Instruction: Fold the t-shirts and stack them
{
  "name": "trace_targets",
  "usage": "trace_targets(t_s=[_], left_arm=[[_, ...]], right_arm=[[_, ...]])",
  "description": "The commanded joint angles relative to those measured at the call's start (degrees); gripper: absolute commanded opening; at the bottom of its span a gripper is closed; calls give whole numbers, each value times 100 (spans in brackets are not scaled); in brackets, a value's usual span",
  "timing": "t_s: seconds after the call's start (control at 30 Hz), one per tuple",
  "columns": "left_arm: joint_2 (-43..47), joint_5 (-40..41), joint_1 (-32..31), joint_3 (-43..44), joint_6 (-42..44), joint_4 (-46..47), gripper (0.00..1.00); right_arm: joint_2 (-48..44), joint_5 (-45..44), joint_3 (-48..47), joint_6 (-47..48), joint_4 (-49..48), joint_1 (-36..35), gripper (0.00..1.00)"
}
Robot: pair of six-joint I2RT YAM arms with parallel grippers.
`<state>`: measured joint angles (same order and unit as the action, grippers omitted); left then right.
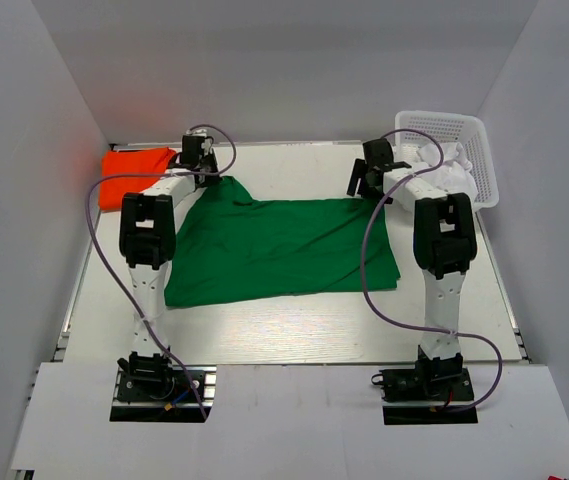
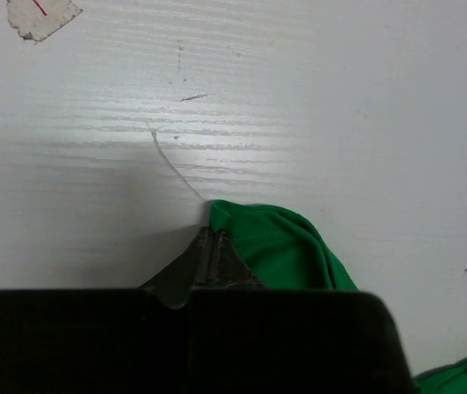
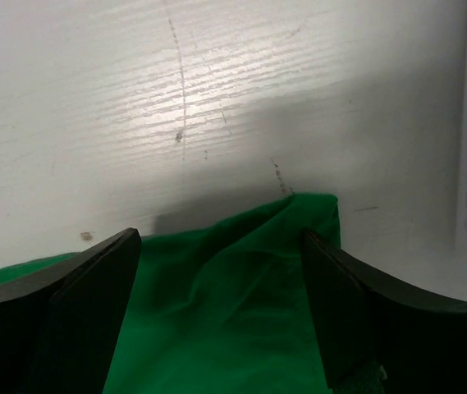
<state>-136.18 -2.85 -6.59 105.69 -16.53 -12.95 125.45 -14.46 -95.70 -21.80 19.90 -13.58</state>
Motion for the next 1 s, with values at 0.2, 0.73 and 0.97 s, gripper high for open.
trace_targets(t_s=[0.2,0.73,0.97], left_arm=[[1224,-198,-18,-785,115,645,0],[2735,-128,-79,-2464,160,1190,0],[3834,64,-141,-3940,-262,1129,0]], right_arm=[[339,-127,-335,168,216,-21,50],[-889,-338,657,546,-609,-127,0],[-1716,-144,1791,510,-1226,-206,0]])
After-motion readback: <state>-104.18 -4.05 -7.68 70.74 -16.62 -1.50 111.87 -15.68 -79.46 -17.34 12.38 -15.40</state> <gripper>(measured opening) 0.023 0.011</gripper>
